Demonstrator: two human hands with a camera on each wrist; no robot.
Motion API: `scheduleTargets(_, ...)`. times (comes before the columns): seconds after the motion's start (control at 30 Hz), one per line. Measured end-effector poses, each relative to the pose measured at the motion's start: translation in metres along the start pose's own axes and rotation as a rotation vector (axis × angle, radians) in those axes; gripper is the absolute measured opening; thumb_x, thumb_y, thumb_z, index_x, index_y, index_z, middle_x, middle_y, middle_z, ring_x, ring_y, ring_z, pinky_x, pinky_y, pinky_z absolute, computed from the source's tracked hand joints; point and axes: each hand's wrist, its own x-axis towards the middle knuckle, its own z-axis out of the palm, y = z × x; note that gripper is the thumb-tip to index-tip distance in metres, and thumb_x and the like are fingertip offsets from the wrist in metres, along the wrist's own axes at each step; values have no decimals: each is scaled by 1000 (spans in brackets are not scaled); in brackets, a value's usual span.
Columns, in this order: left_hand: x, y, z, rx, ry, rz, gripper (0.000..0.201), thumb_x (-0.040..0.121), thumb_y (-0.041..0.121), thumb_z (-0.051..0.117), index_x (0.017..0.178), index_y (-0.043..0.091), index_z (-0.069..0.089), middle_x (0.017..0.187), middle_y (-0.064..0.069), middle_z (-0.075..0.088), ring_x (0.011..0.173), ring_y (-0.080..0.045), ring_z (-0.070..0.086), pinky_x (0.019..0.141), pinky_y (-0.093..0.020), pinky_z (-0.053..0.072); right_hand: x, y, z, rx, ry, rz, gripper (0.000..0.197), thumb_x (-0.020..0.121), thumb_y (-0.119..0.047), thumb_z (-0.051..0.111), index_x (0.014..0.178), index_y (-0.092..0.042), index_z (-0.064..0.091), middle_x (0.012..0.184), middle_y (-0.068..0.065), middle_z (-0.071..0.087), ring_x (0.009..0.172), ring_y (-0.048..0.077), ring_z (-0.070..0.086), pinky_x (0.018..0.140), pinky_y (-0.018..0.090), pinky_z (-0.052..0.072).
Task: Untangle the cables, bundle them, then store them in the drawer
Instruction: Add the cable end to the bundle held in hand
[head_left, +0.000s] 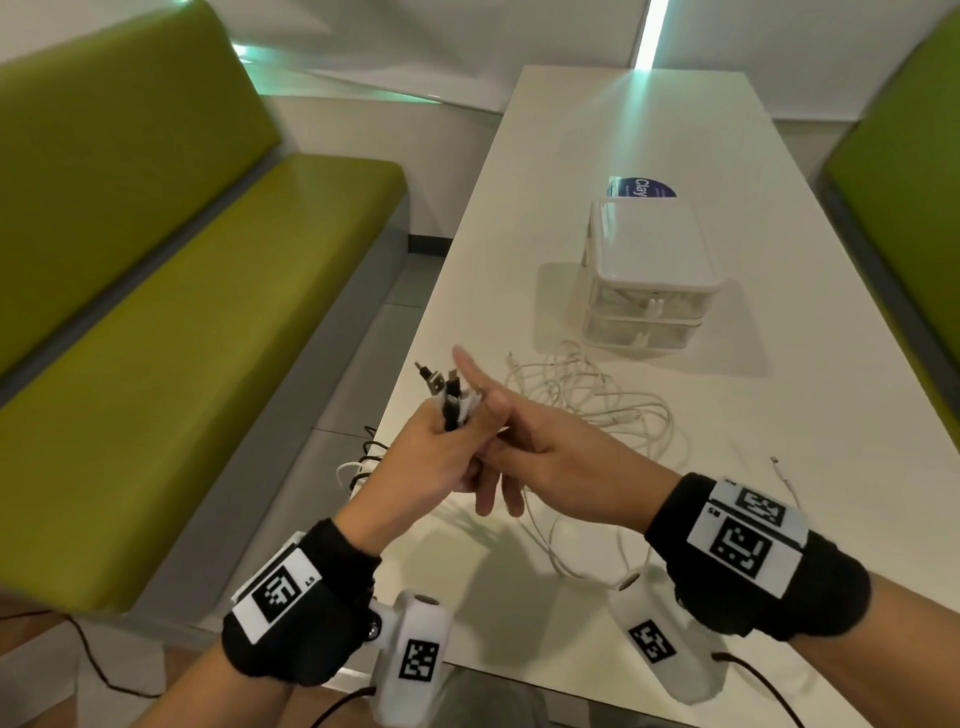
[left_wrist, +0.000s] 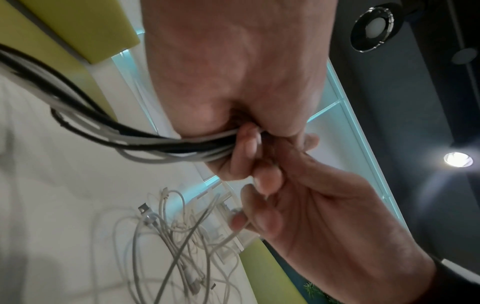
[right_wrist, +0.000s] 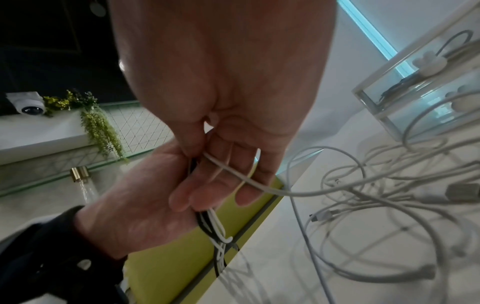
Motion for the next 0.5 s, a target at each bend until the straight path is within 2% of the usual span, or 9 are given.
scheduleTargets(0.07, 1, 0, 2, 10, 47, 22, 40, 86, 45, 50, 73, 10, 65, 48, -8, 49, 38, -17, 45, 44, -18, 35, -2, 1, -3, 16, 3, 47, 85, 98, -13, 50, 145, -53, -8, 81, 0, 73, 74, 19, 70, 81, 33, 56)
scheduleTargets(0.1, 2, 0, 2, 5, 89, 24, 39, 86, 46, 51, 74, 14, 70, 50, -6, 47, 41, -18, 42, 46, -21, 35, -4, 2, -5, 19, 27, 74, 91, 95, -10, 54, 146, -51, -9, 83, 0, 74, 79, 18, 71, 85, 35, 55)
scheduleTargets(0.17, 5, -1, 0, -16, 151, 39, 47, 86, 48, 50, 85, 8, 75, 57, 3, 54, 46, -16, 36, 47, -25, 34, -5, 3, -10, -51, 137, 111, 82, 90, -14, 60, 149, -47, 13, 90, -1, 74, 84, 14, 71, 89, 37, 54)
scheduleTargets(0.23, 6, -1, -1, -9, 158, 67, 51, 88, 47, 49, 86, 2, 74, 60, 6, 58, 48, -15, 38, 49, -24, 37, -7, 5, -16, -174, 306, 92, 53, 88, -20, 63, 134, -41, 51, 98, -7, 69, 83, 10, 68, 85, 37, 55)
scheduleTargets(0.27, 6, -1, 0, 23, 163, 80, 49, 90, 47, 48, 81, 6, 74, 60, 1, 59, 49, -17, 44, 53, -24, 41, -8, 4, -16, -190, 355, 71, 40, 87, -21, 64, 123, -38, 62, 100, -10, 65, 85, 7, 66, 84, 36, 55)
scheduleTargets(0.33, 5, 0, 0, 104, 165, 89, 47, 95, 48, 45, 69, 19, 71, 59, -5, 61, 59, -26, 57, 66, -24, 44, -8, 0, -12, -152, 360, 22, 29, 87, -26, 65, 113, -37, 68, 103, -11, 60, 94, 3, 61, 85, 33, 54)
scheduleTargets(0.4, 6, -1, 3, 87, 127, 72, 37, 99, 35, 49, 66, 25, 64, 53, 3, 56, 55, -24, 53, 63, -22, 42, -7, -4, -7, -127, 368, -35, 37, 87, -36, 62, 124, -35, 63, 108, -14, 61, 105, 1, 57, 91, 34, 51)
scheduleTargets(0.43, 6, -1, 5, 45, 103, 59, 29, 96, 24, 55, 68, 26, 62, 52, 6, 53, 54, -20, 49, 58, -24, 42, -6, -6, -5, -126, 376, -62, 47, 87, -40, 60, 133, -34, 56, 112, -15, 63, 108, 0, 57, 95, 33, 49)
scheduleTargets(0.5, 6, -4, 4, 2, 64, 47, 20, 80, 19, 55, 63, 28, 60, 53, 6, 51, 54, -22, 44, 48, -28, 37, -5, -8, -2, -167, 347, -117, 66, 89, -42, 60, 148, -35, 32, 126, -13, 62, 109, -1, 59, 101, 27, 44)
